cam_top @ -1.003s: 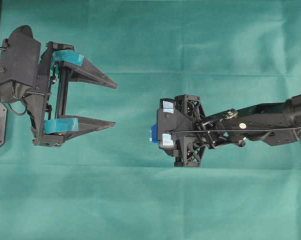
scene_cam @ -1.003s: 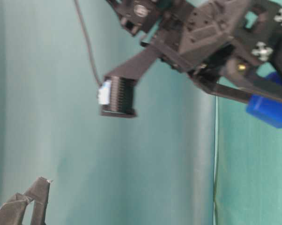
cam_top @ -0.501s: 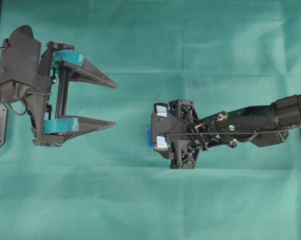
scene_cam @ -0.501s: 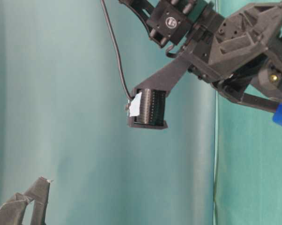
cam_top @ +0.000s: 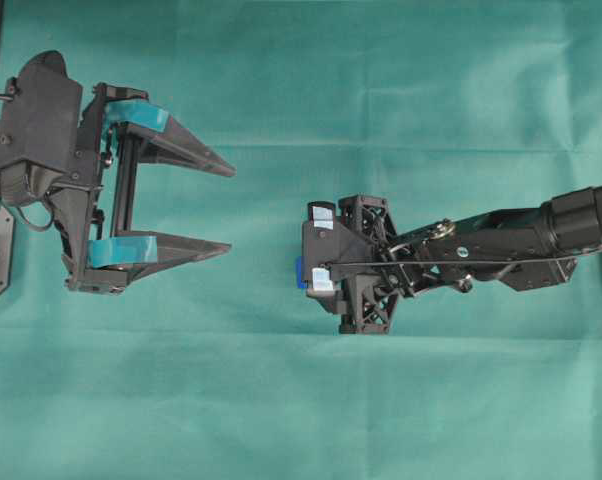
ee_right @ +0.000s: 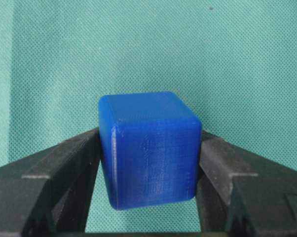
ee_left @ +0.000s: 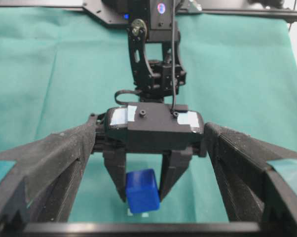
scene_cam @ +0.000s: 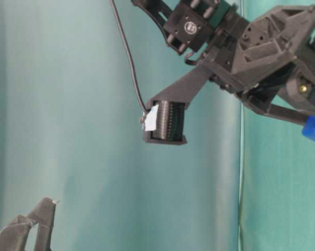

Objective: Handover the blue block to the right arm after grasping it with the left arm, then place it in the designated position.
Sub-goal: 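Lower the cube with the right gripper toward the table center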

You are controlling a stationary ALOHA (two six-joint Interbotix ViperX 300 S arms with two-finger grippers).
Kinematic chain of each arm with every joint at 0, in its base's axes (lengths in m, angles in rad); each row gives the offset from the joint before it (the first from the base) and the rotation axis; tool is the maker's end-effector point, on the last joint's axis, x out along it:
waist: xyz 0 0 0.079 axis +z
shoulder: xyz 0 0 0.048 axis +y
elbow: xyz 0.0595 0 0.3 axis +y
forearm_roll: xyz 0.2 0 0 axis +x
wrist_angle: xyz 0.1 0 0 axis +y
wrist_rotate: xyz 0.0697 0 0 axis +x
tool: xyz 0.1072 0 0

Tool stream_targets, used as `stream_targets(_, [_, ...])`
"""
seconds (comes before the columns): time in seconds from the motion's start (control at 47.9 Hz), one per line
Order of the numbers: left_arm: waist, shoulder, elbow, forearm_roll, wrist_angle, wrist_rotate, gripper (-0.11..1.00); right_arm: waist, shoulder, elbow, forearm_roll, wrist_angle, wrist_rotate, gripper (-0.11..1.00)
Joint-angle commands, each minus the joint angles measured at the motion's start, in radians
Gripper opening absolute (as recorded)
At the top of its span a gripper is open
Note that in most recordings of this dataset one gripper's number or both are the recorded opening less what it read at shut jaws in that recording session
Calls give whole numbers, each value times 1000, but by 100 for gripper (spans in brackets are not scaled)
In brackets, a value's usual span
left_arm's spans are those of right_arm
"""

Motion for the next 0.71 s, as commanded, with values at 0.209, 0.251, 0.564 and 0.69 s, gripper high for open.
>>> stream_targets(0.209, [-2,-6,-20,0,-6,0,100,-3,-20,-25,2,0,6,69])
stream_targets(0.251, [-3,-6,-20,0,-5,0,100,-3,-20,-26,2,2,6,80])
stream_targets(0.564, [-3,-6,-20,0,-6,2,100,-3,-28,-34,2,5,9,94])
stream_targets(0.69, [-3,-6,-18,0,-6,2,100,-3,-28,-34,2,6,9,94])
